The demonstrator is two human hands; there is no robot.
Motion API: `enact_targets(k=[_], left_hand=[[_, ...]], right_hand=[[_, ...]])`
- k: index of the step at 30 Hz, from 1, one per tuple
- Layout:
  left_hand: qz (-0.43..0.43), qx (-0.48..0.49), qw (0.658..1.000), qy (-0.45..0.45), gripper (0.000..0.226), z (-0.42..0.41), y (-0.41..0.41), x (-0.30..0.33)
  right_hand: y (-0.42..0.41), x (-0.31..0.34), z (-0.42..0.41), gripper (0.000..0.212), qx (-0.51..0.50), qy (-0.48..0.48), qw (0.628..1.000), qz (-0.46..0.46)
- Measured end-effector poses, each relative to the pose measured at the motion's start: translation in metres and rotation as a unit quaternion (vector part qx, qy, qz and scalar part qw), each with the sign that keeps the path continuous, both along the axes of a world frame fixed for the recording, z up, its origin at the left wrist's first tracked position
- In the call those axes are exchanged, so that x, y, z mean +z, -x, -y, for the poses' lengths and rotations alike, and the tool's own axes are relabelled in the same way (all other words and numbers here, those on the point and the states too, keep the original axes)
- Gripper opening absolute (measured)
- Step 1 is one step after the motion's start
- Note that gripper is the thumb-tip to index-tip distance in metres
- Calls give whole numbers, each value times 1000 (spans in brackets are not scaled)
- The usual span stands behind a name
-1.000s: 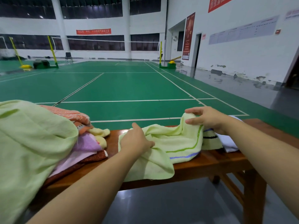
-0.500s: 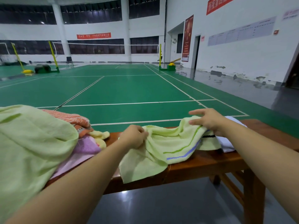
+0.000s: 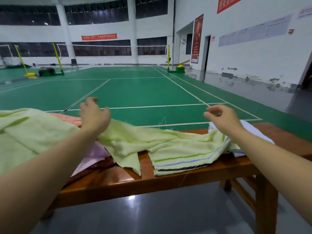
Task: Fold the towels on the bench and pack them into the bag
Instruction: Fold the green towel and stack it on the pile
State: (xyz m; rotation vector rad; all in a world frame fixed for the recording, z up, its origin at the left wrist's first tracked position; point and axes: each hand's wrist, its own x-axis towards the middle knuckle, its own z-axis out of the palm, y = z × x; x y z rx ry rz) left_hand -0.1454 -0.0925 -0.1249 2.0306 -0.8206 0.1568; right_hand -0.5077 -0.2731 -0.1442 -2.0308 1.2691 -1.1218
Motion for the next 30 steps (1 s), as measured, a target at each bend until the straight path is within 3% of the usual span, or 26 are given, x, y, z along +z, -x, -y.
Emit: enact_targets(k=[1,2,4,7,9,11,13,16,18,21,25,26,27,28,30], left_hand=[[45,-90,995,-4,31,-4,16,-3],[35,-186,981,-37,20,-8,35,-8],[26,-312,934,-170,19,-14,65,-28],[116,-311,901,-278,36,-17,79,-60],[91,-315,898,-292,52,-19,73,-75],[60,-341,887,-307,61,-26,62,-79],[52,-390,860,-324,68,-36,53,-78],[-45,-456,833,-309,82,-55,36,-80],[-51,-464,844,-266,74,-63,26,-85],[72,-395,896,-191,17,-60,17,-91],[143,-286,942,-99,9,-55,28,-68],[114,-266,955,-58,12,-53,31,-58],[34,-254,967,-10,18,-51,32,-46],[-79,-254,963,39,23,-49,35,-32],[-261,-264,921,123,27,-44,37,-4]], right_hand=[[-8,-3,-17,17,87,-34,996,-6],[-17,-7,-36,13,173,-70,982,-37],[-32,-24,-67,12,295,-94,944,-111],[-49,-60,-91,39,346,-26,917,-196],[-55,-82,-97,51,355,65,898,-253],[-56,-95,-99,39,368,104,896,-225],[-53,-96,-96,19,360,53,920,-141],[-48,-84,-86,20,317,-7,947,-51],[-45,-76,-81,25,276,-18,961,-27],[-42,-67,-70,40,213,0,976,-49],[-31,-34,-55,57,106,27,981,-160],[-28,-22,-50,54,91,-17,988,-127],[-26,-8,-47,49,90,-101,990,-40],[-24,6,-45,43,102,-203,970,91],[-19,30,-36,44,92,-257,915,297]])
